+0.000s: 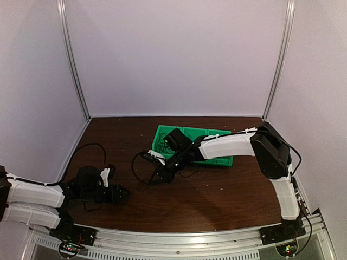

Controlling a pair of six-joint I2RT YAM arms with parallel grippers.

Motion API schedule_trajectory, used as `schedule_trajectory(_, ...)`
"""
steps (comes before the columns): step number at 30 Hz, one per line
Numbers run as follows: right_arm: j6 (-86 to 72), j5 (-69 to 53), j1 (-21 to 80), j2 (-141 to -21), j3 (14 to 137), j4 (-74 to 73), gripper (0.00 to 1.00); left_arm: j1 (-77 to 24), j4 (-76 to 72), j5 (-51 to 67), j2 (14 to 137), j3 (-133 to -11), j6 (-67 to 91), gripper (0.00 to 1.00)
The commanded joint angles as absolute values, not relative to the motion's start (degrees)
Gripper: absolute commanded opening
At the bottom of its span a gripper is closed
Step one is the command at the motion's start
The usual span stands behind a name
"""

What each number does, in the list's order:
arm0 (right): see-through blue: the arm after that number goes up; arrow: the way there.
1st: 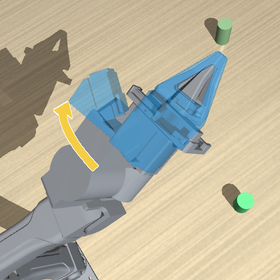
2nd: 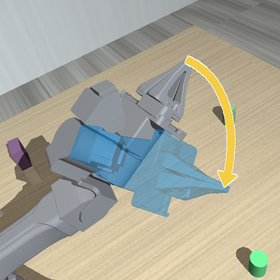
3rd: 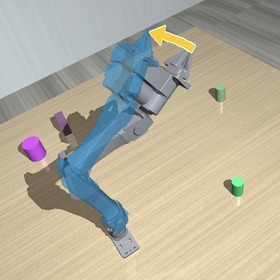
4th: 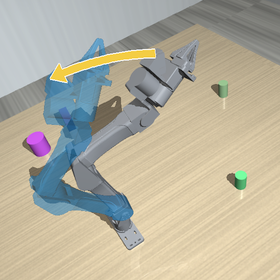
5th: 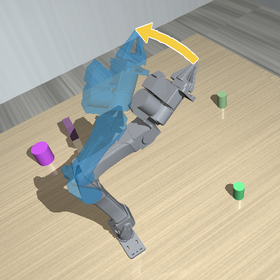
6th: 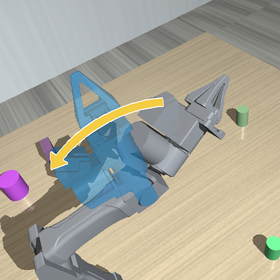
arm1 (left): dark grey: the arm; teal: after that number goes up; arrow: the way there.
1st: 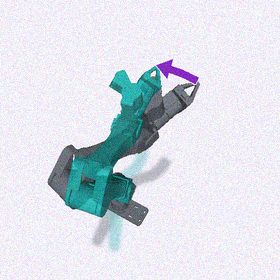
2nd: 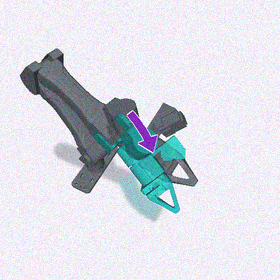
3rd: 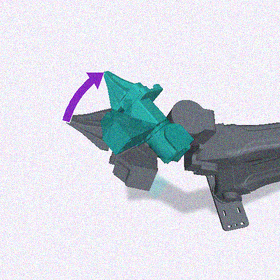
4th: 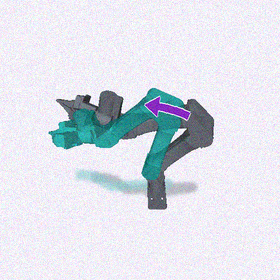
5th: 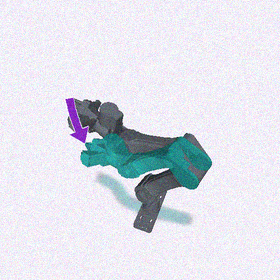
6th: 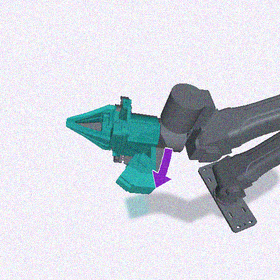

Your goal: Untangle the cables

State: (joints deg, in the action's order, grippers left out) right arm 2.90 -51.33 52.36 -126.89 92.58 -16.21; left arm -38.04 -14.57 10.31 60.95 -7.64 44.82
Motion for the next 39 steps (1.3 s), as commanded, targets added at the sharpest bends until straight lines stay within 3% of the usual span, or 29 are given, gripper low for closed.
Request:
schedule_trajectory(1, 3.65, -50.51, 52.11, -124.51, 92.38, -15.73, 0.0, -38.14, -18.44, 7.99, 64.16, -10.79, 41.5, 0.49)
schedule_trajectory(10, 3.26, -51.04, 51.94, -125.03, 93.27, -15.98, 0.0, -39.25, -17.68, 5.04, 73.46, -16.33, 32.0, 0.43)
schedule_trajectory(12, 3.21, -51.09, 51.88, -125.14, 93.37, -16.04, 0.0, -40.3, -19.27, 5.03, 76.07, -17.33, 29.14, 0.36)
schedule_trajectory(16, 3.35, -51.11, 51.41, -124.98, 93.75, -16.86, 0.0, -42.91, -21.17, 2.9, 79.84, -19.18, 26.14, 0.09)
schedule_trajectory(19, 5.93, -50.76, 49.63, -122.97, 94.27, -20.76, 0.0, -43.59, -20.59, -0.2, 79.16, -19.44, 27.38, 0.0)
schedule_trajectory(24, 9.92, -48.38, 40.33, -112.86, 93.1, -26.11, 0.0, -43.38, -14.41, -10.1, 73.76, -18.16, 31.88, 0.0)
schedule_trajectory(28, 9.73, -48.43, 28.62, -106.57, 95.99, -28.39, 0.0, -42.89, -12.44, -10.01, 74.15, -17.08, 35.0, 0.0)
schedule_trajectory(33, 7.87, -47.5, 17.43, -104.34, 100.65, -26.06, 0.0, -42.81, -11.77, -9.92, 76.75, -17.43, 37.85, 0.0)
schedule_trajectory(39, 2.78, -45.06, 12.52, -105.06, 105.22, -18.59, 0.0, -42.8, -10.2, -9.96, 77.95, -18.79, 38.75, 0.0)
